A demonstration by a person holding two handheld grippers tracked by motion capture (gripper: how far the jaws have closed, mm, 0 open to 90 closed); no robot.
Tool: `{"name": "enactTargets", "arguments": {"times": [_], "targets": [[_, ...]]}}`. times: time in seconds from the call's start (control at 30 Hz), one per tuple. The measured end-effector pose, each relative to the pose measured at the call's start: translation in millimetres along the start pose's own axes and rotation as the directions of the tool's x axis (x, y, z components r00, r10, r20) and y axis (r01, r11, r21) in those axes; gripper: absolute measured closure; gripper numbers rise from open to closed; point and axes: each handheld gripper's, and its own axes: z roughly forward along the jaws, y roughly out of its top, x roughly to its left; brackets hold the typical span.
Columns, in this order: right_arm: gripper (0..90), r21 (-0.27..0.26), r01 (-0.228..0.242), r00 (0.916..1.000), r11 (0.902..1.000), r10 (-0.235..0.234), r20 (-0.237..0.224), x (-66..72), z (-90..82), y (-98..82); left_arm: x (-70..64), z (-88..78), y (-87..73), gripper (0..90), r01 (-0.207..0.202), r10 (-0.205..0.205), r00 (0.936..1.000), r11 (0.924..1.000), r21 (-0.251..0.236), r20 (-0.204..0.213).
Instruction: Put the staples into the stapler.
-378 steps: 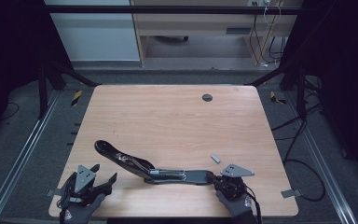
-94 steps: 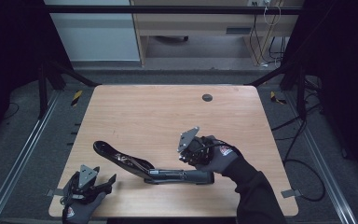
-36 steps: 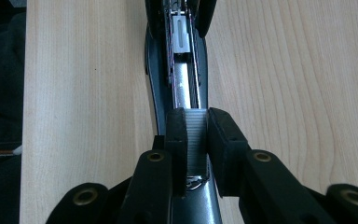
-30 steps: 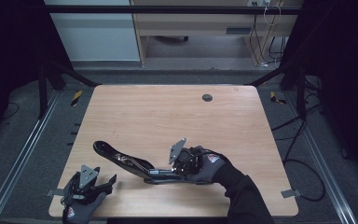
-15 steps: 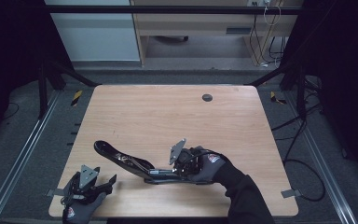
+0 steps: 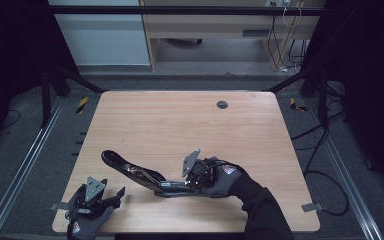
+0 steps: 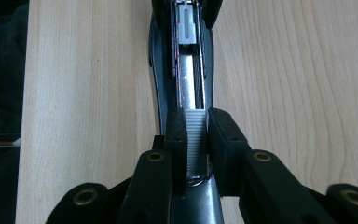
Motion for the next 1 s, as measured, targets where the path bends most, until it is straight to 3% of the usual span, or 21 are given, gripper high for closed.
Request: {"name": "enactTargets", "arguments": {"times": [0.23,0.43,0.63,0.9,0.97,1.0], "targets": [[77.7,-0.006,-0.008,0.9999,0.9999,0.008,-0.009,-1.1,0.2,-1.3,-0.3,0.1,-0.1,27.4,0.001,-0.001,1.0000,1.0000,0.000,0.001],[75.0,-0.008,-0.025,0.9996,0.9996,0.025,0.015,-1.8,-2.8,-4.1,-0.5,0.4,-0.1,27.4,-0.001,0.001,1.0000,1.0000,0.001,0.000],[74.8,-0.046,-0.055,0.9973,0.9974,0.057,0.047,-1.5,-7.3,-6.9,-0.4,0.0,0.0,27.4,0.002,-0.002,1.0000,1.0000,-0.001,0.002],[74.8,-0.110,-0.128,0.9832,0.9856,0.141,0.117,-1.3,-19.0,-12.9,-1.2,-1.7,0.8,27.4,0.006,-0.006,1.0000,0.9999,-0.016,0.006],[74.7,-0.128,-0.151,0.9760,0.9802,0.169,0.138,-1.3,-22.3,-16.1,-1.7,-2.0,0.9,27.4,0.009,-0.009,0.9999,0.9997,-0.021,0.009],[74.5,-0.148,-0.172,0.9684,0.9739,0.195,0.156,-1.0,-24.8,-19.3,-1.8,-2.1,0.9,27.4,0.012,-0.012,0.9999,0.9997,-0.022,0.012]]}}
